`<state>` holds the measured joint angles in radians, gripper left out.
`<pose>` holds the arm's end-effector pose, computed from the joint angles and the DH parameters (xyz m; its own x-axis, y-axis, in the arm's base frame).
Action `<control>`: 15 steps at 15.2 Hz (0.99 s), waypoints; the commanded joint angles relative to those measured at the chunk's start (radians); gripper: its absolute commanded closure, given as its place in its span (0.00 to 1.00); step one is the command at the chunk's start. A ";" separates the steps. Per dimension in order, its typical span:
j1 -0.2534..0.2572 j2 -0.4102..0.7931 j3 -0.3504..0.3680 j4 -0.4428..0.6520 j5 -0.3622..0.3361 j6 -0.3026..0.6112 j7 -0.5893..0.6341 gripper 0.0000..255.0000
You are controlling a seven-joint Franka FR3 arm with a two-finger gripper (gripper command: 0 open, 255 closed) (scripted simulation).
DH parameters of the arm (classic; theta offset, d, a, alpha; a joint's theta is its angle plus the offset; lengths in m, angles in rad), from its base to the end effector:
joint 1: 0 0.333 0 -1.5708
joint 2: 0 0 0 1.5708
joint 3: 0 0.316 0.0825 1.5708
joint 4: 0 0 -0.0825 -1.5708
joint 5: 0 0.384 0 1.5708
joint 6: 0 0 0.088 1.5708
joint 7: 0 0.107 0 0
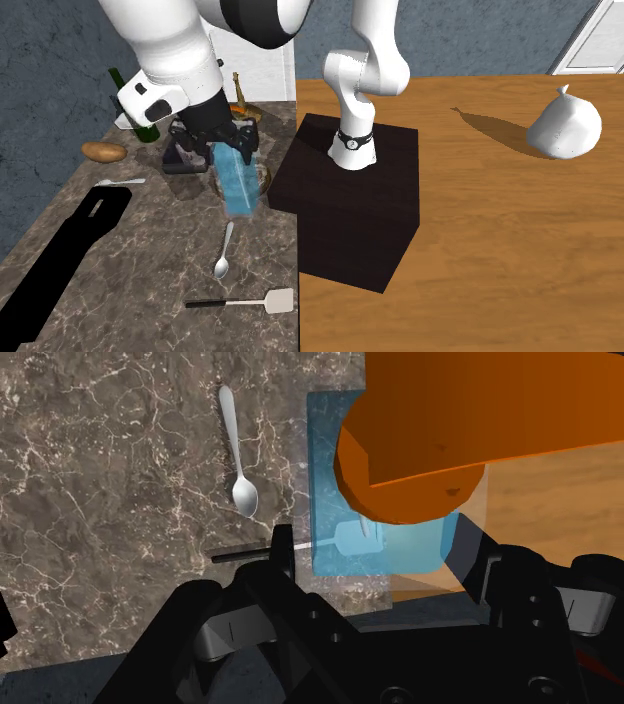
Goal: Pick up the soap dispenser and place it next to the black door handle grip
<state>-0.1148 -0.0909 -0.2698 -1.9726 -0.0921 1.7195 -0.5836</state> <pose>0.4725 -0.2041 0.4949 0.9598 0.2213 -0.1725 0.2180 -0.9752 -0.0380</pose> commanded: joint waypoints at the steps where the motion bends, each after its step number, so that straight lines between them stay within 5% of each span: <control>1: 0.000 -0.001 0.000 0.026 0.000 -0.027 -0.002 1.00; 15: -0.138 0.464 -0.076 0.345 0.118 0.112 -0.234 1.00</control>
<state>-0.2371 0.3348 -0.3438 -1.6641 0.0146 1.8296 -0.7983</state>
